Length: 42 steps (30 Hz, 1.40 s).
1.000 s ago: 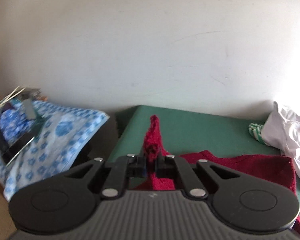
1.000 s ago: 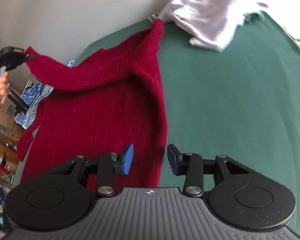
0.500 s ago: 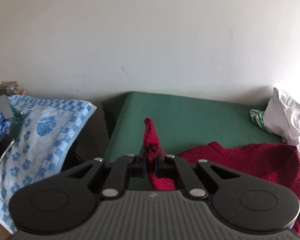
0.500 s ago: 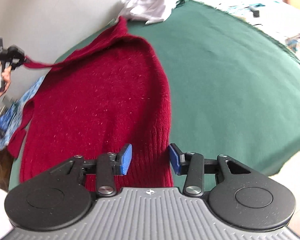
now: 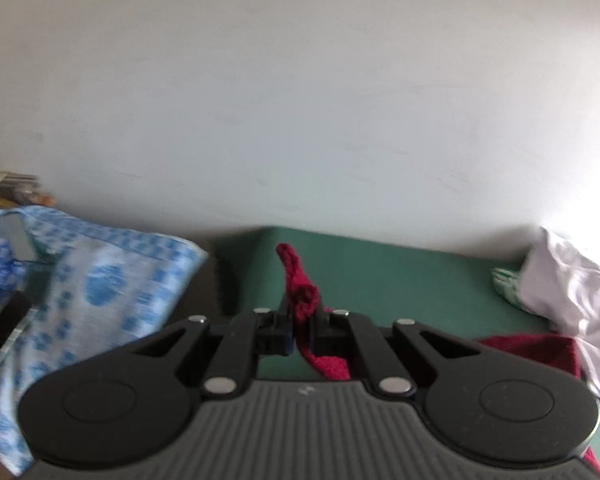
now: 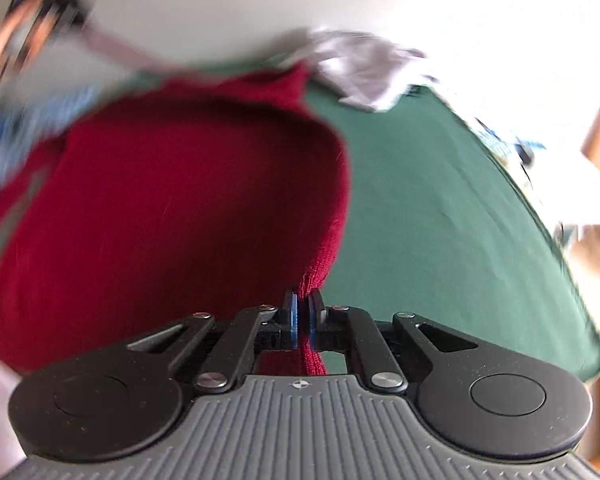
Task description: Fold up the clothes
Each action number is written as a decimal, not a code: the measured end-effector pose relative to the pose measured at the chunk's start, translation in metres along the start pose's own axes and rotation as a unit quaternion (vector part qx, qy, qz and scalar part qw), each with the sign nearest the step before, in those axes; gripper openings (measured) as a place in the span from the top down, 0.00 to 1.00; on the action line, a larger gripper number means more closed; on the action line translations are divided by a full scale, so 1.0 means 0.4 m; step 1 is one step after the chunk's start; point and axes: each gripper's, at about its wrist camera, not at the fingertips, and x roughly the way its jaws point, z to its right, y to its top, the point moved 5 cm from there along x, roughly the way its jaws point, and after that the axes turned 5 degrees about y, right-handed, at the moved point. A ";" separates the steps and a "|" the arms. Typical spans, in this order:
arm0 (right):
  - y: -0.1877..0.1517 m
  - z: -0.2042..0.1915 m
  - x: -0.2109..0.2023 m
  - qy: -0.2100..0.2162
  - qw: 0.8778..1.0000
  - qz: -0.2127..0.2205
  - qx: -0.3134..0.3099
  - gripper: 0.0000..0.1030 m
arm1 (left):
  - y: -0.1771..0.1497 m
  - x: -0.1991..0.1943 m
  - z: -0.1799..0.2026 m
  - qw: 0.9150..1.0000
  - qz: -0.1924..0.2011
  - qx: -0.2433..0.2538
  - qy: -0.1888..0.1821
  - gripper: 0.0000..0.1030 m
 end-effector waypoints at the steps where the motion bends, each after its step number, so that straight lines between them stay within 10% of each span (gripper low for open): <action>1: 0.004 -0.023 -0.001 -0.002 0.999 -0.005 -0.034 0.95 | 0.003 0.002 -0.020 1.000 -0.002 -0.006 0.005 0.99; 18: -0.033 -0.080 -0.004 0.053 0.995 -0.047 -0.066 0.80 | -0.023 0.039 -0.094 0.999 -0.023 -0.004 0.038 0.99; 24: -0.052 -0.096 0.021 0.026 0.996 -0.047 -0.072 0.95 | -0.015 0.030 -0.051 0.999 -0.016 0.015 0.037 0.99; 34: -0.042 -0.153 0.006 0.078 0.989 -0.078 -0.099 0.87 | 0.007 0.012 -0.025 0.999 0.000 0.033 0.036 0.99; 39: 0.038 -0.089 -0.012 0.092 0.996 -0.005 0.019 0.80 | -0.002 0.014 -0.027 0.999 0.001 0.034 0.037 0.99; 42: 0.014 -0.090 0.069 0.080 0.994 -0.060 0.032 0.80 | -0.008 0.010 -0.022 0.999 -0.001 0.038 0.028 0.99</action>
